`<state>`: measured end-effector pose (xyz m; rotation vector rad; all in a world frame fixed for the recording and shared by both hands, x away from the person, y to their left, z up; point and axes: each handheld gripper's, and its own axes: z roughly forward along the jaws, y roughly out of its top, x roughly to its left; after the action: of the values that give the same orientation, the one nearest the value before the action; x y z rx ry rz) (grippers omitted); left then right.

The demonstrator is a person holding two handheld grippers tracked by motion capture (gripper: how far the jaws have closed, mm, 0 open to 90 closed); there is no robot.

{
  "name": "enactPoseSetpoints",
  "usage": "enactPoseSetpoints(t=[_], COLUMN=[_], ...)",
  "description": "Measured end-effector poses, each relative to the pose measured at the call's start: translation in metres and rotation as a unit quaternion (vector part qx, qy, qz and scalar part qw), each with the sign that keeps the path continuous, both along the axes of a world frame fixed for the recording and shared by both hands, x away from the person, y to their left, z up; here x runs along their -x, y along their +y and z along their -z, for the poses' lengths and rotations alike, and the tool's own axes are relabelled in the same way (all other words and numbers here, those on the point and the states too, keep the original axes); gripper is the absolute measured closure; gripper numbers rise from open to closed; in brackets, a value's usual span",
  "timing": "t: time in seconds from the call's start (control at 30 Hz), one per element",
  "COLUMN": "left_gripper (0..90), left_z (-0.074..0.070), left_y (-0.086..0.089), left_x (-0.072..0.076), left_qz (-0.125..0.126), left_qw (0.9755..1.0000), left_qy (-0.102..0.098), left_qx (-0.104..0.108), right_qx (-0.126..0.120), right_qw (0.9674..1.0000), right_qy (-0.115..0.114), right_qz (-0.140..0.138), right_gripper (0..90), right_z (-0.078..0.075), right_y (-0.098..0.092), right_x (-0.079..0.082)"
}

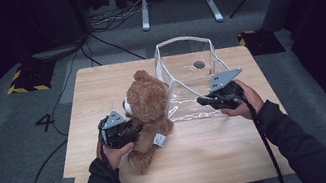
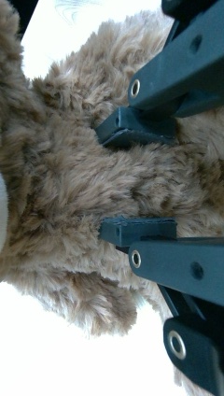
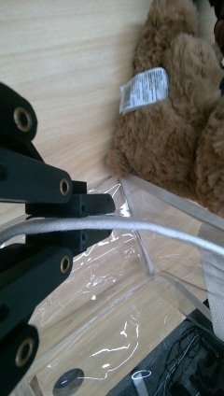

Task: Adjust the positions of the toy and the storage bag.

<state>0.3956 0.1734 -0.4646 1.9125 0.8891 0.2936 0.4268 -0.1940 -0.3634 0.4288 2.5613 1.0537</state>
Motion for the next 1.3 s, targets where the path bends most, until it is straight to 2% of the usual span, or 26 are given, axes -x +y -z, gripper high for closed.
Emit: enactPoseSetpoints(t=[0.03, 0.07, 0.23, 0.37, 0.47, 0.6, 0.67, 0.7, 0.83, 0.9, 1.0, 1.07, 1.17, 1.23, 1.3], left_gripper=[60.9, 60.9, 58.4, 58.0, 56.9, 56.5, 54.8, 52.0, 37.7, 33.8, 25.4, 23.6, 15.9, 15.3, 15.5], left_z=[0.0, 0.0, 0.0, -0.002, -0.001, -0.002, -0.003, -0.003, -0.007, -0.008, -0.013, -0.017, -0.025, -0.029, -0.033], left_y=[0.0, 0.0, -0.002, -0.005, -0.005, -0.009, -0.012, -0.013, -0.016, -0.017, -0.02, -0.022, -0.028, -0.033, -0.039], left_x=[0.0, 0.0, 0.002, 0.003, 0.004, 0.008, 0.01, 0.01, 0.012, 0.013, 0.019, 0.022, 0.025, 0.025, 0.024], left_qz=[0.0, 0.0, 0.006, 0.006, 0.013, 0.034, 0.044, 0.046, 0.031, 0.027, 0.021, 0.02, 0.017, 0.015, 0.0], left_qw=[1.0, 1.0, 1.0, 0.9999, 0.9999, 0.9992, 0.9988, 0.9986, 0.9992, 0.9994, 0.9995, 0.9994, 0.9988, 0.9988, 0.9987], left_qy=[0.001, 0.001, -0.004, -0.009, -0.011, -0.019, -0.023, -0.025, -0.025, -0.021, -0.023, -0.023, -0.026, -0.024, -0.025], left_qx=[0.0, 0.001, 0.001, -0.005, 0.001, -0.004, -0.006, -0.005, 0.001, 0.005, 0.009, 0.017, 0.038, 0.04, 0.044], right_qx=[-0.001, -0.001, 0.002, -0.001, -0.001, 0.005, -0.014, -0.021, -0.04, -0.05, -0.044, -0.043, -0.046, -0.047, -0.047], right_qw=[1.0, 1.0, 0.9996, 0.9983, 0.9972, 0.9968, 0.9971, 0.9974, 0.9976, 0.9972, 0.9974, 0.9973, 0.9972, 0.9971, 0.997], right_qy=[-0.007, -0.007, -0.021, -0.03, -0.032, -0.036, -0.038, -0.04, -0.032, -0.025, -0.031, -0.032, -0.034, -0.034, -0.035], right_qz=[0.0, 0.0, -0.018, -0.05, -0.067, -0.072, -0.065, -0.056, -0.047, -0.049, -0.047, -0.05, -0.049, -0.048, -0.051], right_gripper=[87.9, 87.9, 88.0, 88.0, 87.9, 85.5, 73.5, 71.7, 61.6, 57.9, 56.2, 54.9, 53.1, 51.5, 49.1], right_z=[0.0, 0.0, 0.001, -0.005, -0.007, -0.003, -0.002, -0.002, 0.003, 0.004, 0.005, 0.006, 0.006, 0.007, 0.007], right_y=[-0.004, -0.004, -0.013, -0.021, -0.025, -0.023, -0.026, -0.028, -0.039, -0.042, -0.042, -0.042, -0.042, -0.042, -0.042], right_x=[0.007, 0.007, 0.031, 0.054, 0.069, 0.076, 0.078, 0.078, 0.078, 0.08, 0.082, 0.083, 0.083, 0.083, 0.083])
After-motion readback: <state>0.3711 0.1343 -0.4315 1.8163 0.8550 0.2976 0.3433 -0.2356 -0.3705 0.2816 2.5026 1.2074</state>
